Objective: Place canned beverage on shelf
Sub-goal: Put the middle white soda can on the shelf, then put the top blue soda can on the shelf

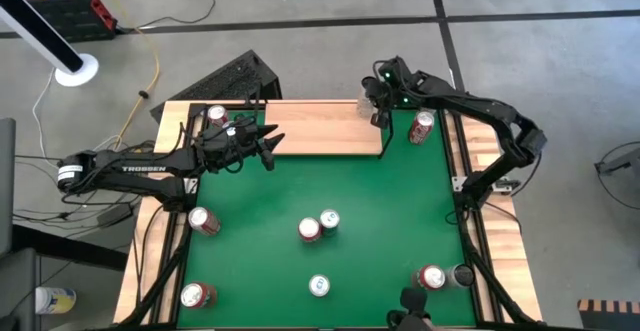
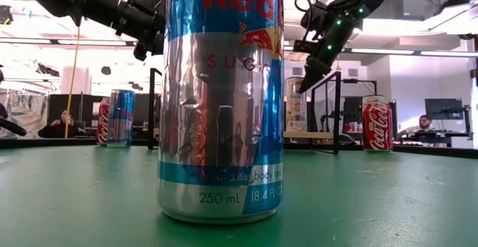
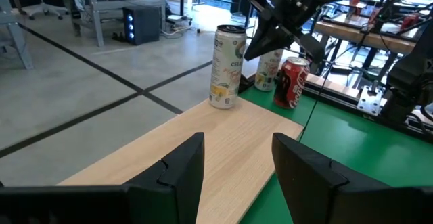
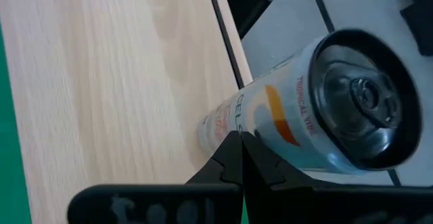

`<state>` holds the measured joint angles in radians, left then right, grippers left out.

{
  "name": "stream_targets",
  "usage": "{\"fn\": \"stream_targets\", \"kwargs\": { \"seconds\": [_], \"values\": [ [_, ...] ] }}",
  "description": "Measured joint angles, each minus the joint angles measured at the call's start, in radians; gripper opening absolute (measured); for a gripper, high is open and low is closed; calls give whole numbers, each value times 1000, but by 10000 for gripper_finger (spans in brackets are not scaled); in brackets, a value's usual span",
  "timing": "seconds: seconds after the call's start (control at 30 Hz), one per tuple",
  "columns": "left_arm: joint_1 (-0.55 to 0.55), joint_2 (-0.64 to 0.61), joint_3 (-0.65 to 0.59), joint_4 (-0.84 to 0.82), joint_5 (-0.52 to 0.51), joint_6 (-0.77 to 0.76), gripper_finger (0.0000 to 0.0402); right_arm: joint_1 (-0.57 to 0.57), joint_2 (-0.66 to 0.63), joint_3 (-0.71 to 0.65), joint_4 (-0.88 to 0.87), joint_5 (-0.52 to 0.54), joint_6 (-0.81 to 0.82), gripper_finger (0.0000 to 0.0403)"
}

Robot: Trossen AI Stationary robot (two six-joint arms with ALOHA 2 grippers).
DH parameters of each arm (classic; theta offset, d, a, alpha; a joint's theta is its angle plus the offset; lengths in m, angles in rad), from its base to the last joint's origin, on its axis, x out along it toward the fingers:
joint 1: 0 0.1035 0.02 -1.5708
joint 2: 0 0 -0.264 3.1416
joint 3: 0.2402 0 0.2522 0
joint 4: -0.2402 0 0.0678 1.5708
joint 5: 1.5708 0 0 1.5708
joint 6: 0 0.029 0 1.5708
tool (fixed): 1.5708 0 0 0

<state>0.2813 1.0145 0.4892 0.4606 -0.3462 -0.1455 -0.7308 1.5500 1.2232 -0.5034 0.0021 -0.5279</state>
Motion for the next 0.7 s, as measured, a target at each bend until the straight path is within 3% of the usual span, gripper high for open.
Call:
{"fn": "stream_targets", "kwargs": {
  "seconds": [0.3, 0.5, 0.6, 0.7],
  "values": [
    [0, -10, 0, 0, 88, -25, 158, 92, -115, 82, -166, -13, 80, 19],
    [0, -99, 4, -14, 231, -34, 158, 244, -189, 179, -250, -140, 284, 20],
    [1, -170, 83, -216, 247, -43, 158, 344, -217, 188, -252, -142, 383, 20],
    [18, -204, 258, -634, 179, -31, 158, 440, -231, 188, -258, -118, 474, 20]
  ]
}}
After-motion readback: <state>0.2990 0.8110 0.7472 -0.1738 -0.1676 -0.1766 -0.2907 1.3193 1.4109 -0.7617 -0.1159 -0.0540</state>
